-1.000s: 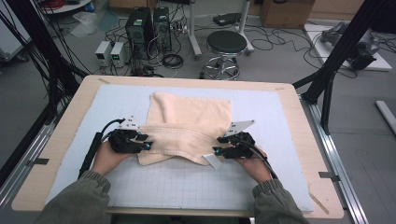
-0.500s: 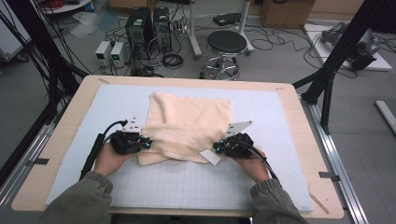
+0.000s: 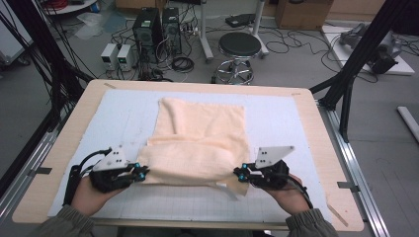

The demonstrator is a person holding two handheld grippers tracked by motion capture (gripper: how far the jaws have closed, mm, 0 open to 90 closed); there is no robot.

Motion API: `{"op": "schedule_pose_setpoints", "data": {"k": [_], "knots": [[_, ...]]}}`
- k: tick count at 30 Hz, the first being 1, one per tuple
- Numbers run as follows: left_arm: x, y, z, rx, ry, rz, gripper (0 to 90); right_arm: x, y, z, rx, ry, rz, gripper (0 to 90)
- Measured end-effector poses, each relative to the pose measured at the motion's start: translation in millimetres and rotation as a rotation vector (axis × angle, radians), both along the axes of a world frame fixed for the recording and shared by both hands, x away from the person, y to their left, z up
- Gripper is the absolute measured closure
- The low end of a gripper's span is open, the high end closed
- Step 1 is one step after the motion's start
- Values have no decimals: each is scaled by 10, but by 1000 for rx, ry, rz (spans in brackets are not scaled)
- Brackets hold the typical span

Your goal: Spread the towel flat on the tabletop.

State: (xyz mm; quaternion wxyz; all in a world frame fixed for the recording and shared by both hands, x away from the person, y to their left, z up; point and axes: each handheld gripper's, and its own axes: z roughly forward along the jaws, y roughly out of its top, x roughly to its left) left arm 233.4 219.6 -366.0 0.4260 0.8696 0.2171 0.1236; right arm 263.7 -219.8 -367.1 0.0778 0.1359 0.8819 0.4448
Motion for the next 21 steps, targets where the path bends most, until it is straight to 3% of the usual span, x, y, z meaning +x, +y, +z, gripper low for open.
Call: {"op": "schedule_pose_setpoints", "data": {"k": [2,4,7,9,12,17,21], "knots": [[-180,23,4,-12,16,-41,839,-144,-12,11,8,14,36,841],[-298,46,12,-25,24,-76,793,-264,-34,25,19,35,55,767],[-312,60,34,-25,2,-63,666,-321,-105,87,38,4,31,715],[-223,56,23,-30,-1,-46,643,-260,-125,102,34,-17,0,694],[-50,22,-53,-34,-4,-30,608,-112,-78,27,-12,-36,-21,657],[264,-98,-320,-24,30,-5,589,227,44,-310,-43,6,-55,613],[480,-199,-514,29,70,10,584,458,165,-548,-100,46,-70,593]]}}
